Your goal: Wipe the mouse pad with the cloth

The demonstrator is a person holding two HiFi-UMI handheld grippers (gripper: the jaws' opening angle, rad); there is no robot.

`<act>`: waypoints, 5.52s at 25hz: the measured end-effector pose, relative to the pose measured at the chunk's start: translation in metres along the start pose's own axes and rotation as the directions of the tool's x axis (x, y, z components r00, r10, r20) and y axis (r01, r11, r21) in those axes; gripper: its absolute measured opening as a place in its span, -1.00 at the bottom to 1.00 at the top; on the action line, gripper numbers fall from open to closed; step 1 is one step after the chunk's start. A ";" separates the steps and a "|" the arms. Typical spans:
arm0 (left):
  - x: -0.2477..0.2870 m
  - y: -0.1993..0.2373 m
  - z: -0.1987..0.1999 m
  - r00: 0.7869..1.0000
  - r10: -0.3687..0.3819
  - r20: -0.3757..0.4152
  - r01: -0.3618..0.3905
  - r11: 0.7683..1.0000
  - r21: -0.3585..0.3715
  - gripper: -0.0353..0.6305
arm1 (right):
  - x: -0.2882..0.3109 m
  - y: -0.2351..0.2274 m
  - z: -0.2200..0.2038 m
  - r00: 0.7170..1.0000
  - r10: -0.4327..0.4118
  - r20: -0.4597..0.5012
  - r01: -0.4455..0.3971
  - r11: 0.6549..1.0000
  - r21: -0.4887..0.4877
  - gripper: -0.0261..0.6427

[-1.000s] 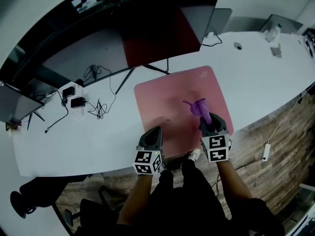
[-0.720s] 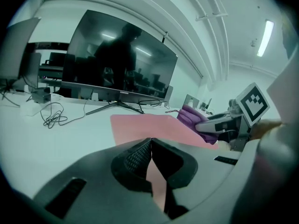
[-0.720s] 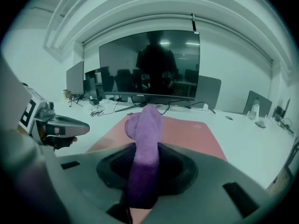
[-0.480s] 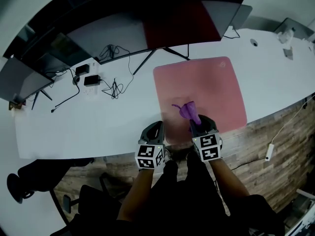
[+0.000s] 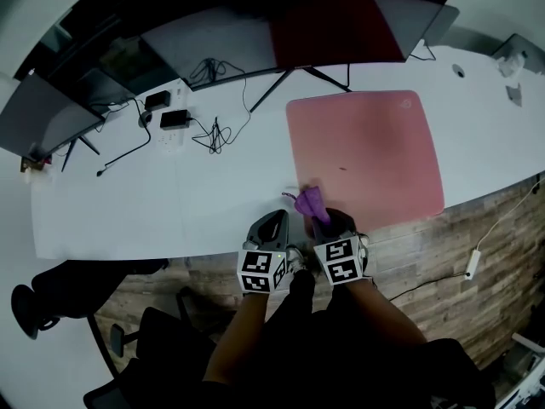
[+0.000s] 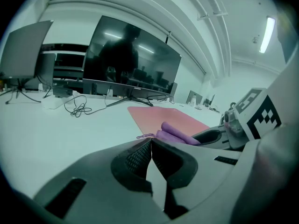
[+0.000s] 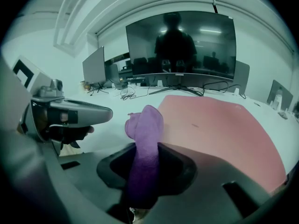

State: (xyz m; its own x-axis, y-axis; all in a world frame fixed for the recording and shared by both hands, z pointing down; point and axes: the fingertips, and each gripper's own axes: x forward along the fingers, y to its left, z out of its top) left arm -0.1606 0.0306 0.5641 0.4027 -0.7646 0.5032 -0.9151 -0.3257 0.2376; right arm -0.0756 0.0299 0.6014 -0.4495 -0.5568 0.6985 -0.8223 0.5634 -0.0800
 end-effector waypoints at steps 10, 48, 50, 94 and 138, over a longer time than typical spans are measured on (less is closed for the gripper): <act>-0.006 -0.003 -0.008 1.000 -0.014 -0.015 0.015 1.000 0.020 -0.83 | 0.011 0.001 -0.012 0.997 -0.068 -0.035 0.067 0.997 -0.038 -0.58; 0.064 -0.112 0.000 0.991 -0.103 -0.086 0.106 0.994 0.034 -0.83 | -0.046 -0.180 -0.050 0.980 -0.197 -0.040 0.194 0.978 -0.073 -0.56; 0.070 -0.113 0.001 0.992 -0.088 -0.086 0.091 0.996 0.023 -0.83 | -0.049 -0.190 -0.052 0.978 -0.206 -0.039 0.203 0.977 -0.069 -0.56; 0.094 -0.168 0.090 0.998 -0.025 0.056 0.020 0.995 0.095 -0.83 | -0.164 -0.310 0.014 0.916 -0.286 0.280 0.273 0.958 0.087 -0.56; -0.024 -0.155 0.208 0.930 -0.068 0.360 -0.005 0.980 0.198 -0.83 | -0.250 -0.199 0.171 0.759 -0.148 0.634 0.266 0.959 -0.095 -0.61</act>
State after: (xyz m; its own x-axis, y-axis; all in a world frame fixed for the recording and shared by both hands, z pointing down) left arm -0.0323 -0.0162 0.3423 0.4309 -0.8895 0.1524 -0.9024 -0.4258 0.0660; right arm 0.1411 -0.0477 0.3212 -0.4407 -0.8930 0.0910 -0.8754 0.4500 0.1766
